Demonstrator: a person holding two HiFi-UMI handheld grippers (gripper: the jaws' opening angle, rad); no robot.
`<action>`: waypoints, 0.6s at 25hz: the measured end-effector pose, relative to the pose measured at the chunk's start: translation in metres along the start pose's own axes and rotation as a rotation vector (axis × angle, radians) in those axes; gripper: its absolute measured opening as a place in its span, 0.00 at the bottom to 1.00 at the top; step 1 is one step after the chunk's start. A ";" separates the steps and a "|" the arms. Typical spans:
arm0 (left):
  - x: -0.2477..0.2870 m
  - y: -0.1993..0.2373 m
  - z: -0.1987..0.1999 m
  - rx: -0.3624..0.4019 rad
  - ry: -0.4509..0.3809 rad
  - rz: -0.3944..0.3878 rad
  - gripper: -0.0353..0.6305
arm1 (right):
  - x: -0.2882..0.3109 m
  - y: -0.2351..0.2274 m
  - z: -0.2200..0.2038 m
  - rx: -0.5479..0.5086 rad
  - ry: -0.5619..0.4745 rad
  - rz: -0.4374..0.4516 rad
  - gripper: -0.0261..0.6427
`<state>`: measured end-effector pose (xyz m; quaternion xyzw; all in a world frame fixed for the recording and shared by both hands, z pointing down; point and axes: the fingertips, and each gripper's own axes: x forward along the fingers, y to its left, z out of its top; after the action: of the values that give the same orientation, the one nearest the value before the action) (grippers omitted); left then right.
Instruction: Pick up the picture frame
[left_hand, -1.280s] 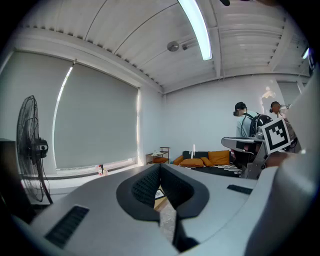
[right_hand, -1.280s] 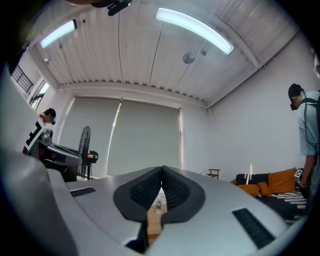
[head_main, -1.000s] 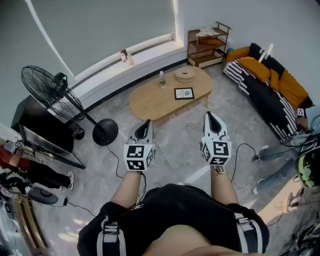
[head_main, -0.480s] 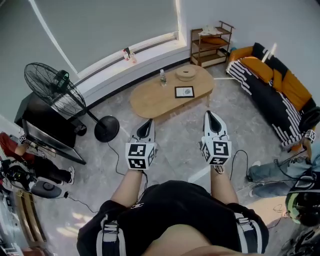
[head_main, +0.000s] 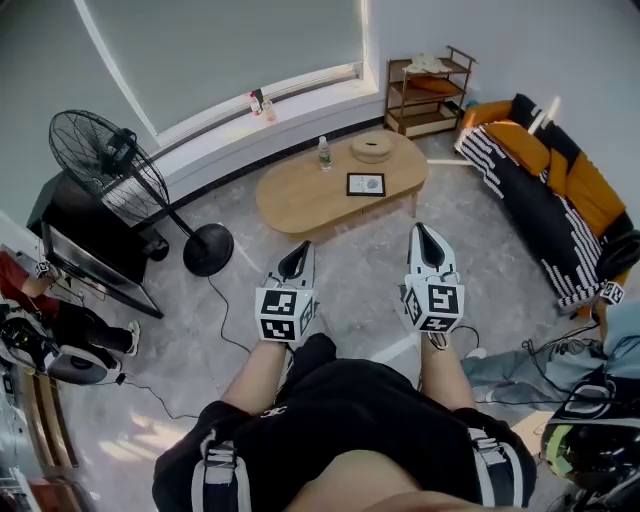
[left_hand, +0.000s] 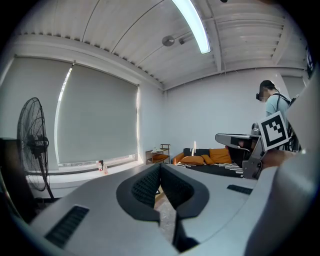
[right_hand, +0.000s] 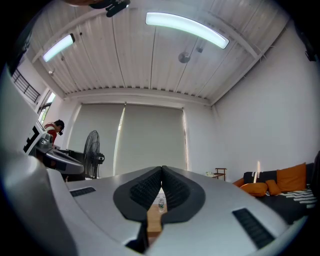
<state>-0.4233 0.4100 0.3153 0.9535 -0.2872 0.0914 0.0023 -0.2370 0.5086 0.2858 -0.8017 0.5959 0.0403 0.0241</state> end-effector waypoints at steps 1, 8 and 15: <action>0.006 0.002 0.002 -0.003 0.000 -0.001 0.08 | 0.006 -0.002 -0.001 0.004 0.004 0.001 0.06; 0.074 0.018 0.004 -0.031 -0.011 -0.019 0.09 | 0.054 -0.026 -0.017 -0.006 0.012 -0.003 0.06; 0.174 0.052 0.013 -0.043 -0.020 -0.040 0.08 | 0.143 -0.064 -0.028 -0.028 0.021 -0.038 0.06</action>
<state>-0.3075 0.2708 0.3308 0.9597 -0.2698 0.0759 0.0219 -0.1336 0.3882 0.2997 -0.8135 0.5801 0.0396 0.0071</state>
